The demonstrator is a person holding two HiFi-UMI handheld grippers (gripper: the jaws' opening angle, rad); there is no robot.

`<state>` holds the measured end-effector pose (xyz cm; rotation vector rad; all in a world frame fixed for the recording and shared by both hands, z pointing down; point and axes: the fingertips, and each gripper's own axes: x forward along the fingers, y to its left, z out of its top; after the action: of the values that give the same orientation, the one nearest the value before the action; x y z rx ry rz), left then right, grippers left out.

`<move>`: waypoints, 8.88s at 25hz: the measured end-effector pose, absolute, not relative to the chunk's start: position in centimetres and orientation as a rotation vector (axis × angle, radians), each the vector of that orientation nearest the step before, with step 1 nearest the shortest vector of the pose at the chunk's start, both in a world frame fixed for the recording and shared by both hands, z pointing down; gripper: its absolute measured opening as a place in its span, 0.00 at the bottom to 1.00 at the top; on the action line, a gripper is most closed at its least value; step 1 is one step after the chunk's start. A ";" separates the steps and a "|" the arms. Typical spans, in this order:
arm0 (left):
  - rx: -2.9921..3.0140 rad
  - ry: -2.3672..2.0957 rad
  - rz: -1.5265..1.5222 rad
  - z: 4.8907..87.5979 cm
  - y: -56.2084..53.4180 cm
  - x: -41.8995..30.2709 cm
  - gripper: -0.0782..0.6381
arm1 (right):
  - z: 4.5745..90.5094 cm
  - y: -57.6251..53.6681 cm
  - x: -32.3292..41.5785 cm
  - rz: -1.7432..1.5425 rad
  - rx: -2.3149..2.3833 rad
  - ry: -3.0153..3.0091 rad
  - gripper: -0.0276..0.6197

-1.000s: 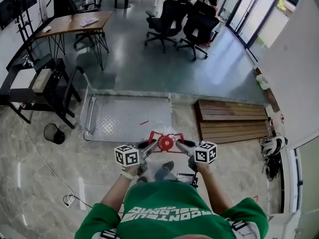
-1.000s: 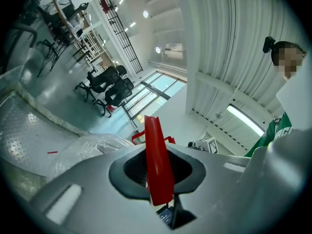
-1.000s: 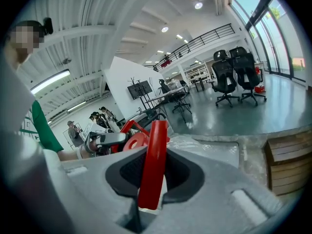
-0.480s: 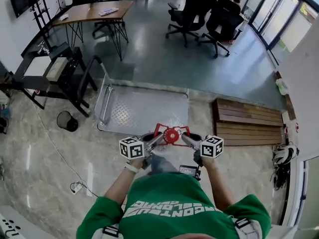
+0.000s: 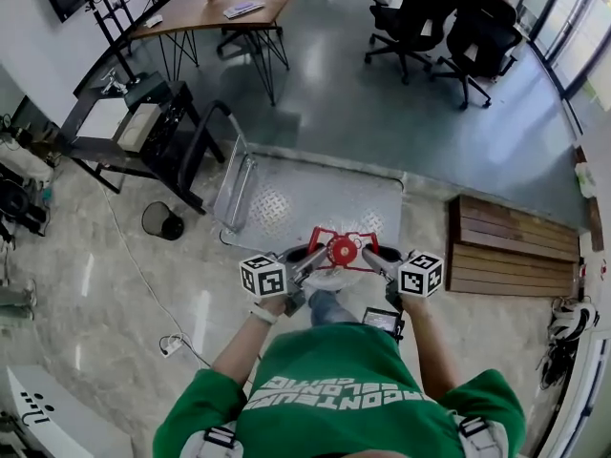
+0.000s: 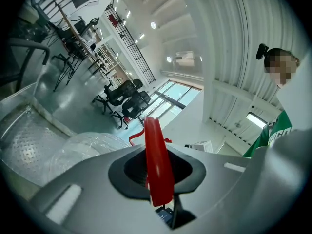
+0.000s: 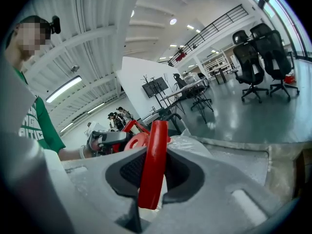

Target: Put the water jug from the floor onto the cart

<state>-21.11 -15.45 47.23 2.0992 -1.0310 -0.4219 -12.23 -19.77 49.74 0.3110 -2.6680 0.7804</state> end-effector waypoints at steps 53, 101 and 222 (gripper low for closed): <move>2.123 -0.919 -0.320 46.6 -39.4 -29.4 0.21 | 48.8 -42.6 -20.4 0.828 0.350 -2.693 0.14; 1.891 -0.957 -0.122 61.5 -42.9 -37.7 0.20 | 63.6 -45.7 -28.6 0.857 0.412 -2.359 0.14; 2.443 -1.295 -0.087 46.5 -42.7 -37.2 0.13 | 45.4 -45.6 -21.1 -0.041 0.901 -2.668 0.03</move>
<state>-37.16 -42.72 46.52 2.4434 -1.2951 -0.0868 -21.08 -45.59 45.40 0.9007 -2.6676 -0.0406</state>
